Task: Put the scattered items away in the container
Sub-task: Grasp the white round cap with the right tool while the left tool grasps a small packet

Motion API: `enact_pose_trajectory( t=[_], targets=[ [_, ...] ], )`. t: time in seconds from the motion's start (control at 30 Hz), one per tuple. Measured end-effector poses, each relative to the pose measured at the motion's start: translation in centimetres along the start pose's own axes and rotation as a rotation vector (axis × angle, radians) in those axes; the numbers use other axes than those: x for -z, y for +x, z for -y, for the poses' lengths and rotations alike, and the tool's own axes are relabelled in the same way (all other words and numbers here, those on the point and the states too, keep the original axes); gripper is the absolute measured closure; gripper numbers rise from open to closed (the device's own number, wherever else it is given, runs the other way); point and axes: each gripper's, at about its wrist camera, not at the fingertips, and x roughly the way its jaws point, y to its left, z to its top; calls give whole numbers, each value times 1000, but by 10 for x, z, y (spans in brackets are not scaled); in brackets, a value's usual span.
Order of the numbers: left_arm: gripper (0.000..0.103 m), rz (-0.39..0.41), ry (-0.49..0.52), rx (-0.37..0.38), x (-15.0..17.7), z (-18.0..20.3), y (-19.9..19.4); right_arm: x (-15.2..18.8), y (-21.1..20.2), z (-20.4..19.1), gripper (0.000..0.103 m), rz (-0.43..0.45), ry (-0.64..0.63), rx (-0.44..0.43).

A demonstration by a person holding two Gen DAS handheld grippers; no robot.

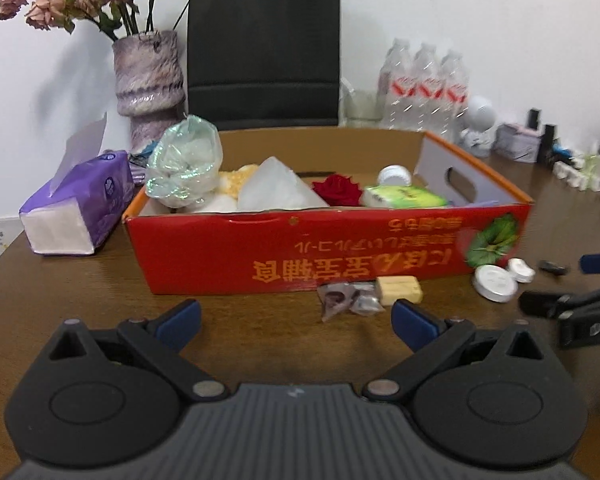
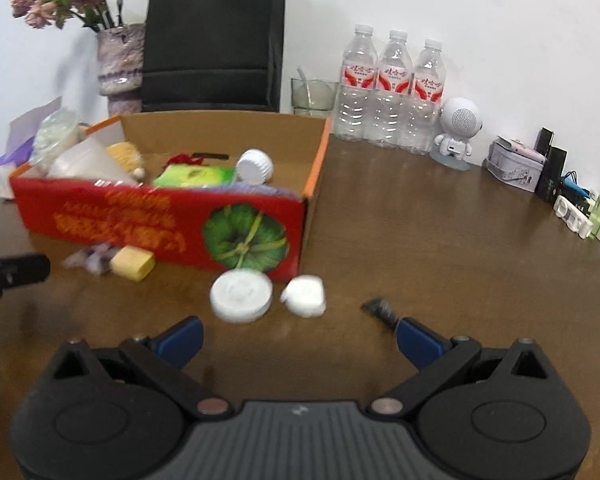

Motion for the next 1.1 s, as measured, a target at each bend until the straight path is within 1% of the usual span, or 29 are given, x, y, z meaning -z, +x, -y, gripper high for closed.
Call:
enact_pose_trajectory(
  t=[0.03, 0.13, 0.2, 0.3, 0.33, 0.43, 0.5, 0.57, 0.6, 0.67, 0.7, 0.77, 0.83, 0.87, 0.9, 1.0, 1.1],
  targets=[
    [0, -8, -1, -5, -2, 2, 6, -6, 4, 2, 0, -4, 11, -2],
    [0, -23, -9, 21, -4, 6, 19, -13, 11, 4, 0, 2, 37, -36],
    [1, -24, 0, 24, -4, 8, 24, -12, 14, 1, 4, 17, 43, -49],
    [9, -13, 21, 22, -3, 10, 28, -8, 16, -5, 14, 35, 34, -66],
    [12, -12, 19, 29, -3, 8, 28, -6, 16, -7, 15, 39, 27, -71],
    [23, -8, -21, 55, -3, 0, 26, -5, 14, -11, 22, 67, 9, -72],
    [26, -5, -43, 59, -5, -6, 27, -5, 12, -14, 31, 82, 3, -81],
    [34, -10, -38, 63, -6, -9, 30, -6, 15, -16, 35, 80, 3, -95],
    [36, -16, -37, 67, -6, -9, 31, -6, 17, -16, 38, 75, 2, -100],
    [43, -32, -41, 84, -7, -10, 35, -6, 20, -19, 38, 68, -3, -106],
    [45, -42, -46, 90, -7, -11, 37, -6, 21, -20, 42, 74, -13, -101],
    [54, -64, -57, 107, -6, -13, 41, -6, 22, -22, 45, 78, -12, -120],
    [54, -62, -55, 111, -6, -15, 42, -6, 22, -24, 50, 81, -22, -127],
    [54, -62, -57, 113, -6, -15, 42, -6, 23, -25, 56, 70, -26, -128],
    [54, -62, -58, 115, -5, -15, 42, -6, 24, -25, 60, 58, -23, -134],
    [52, -59, -53, 113, -5, -14, 42, -6, 27, -22, 60, 43, 1, -142],
    [51, -57, -32, 106, -4, -9, 43, -5, 27, -25, 59, 42, -12, -136]
  ],
)
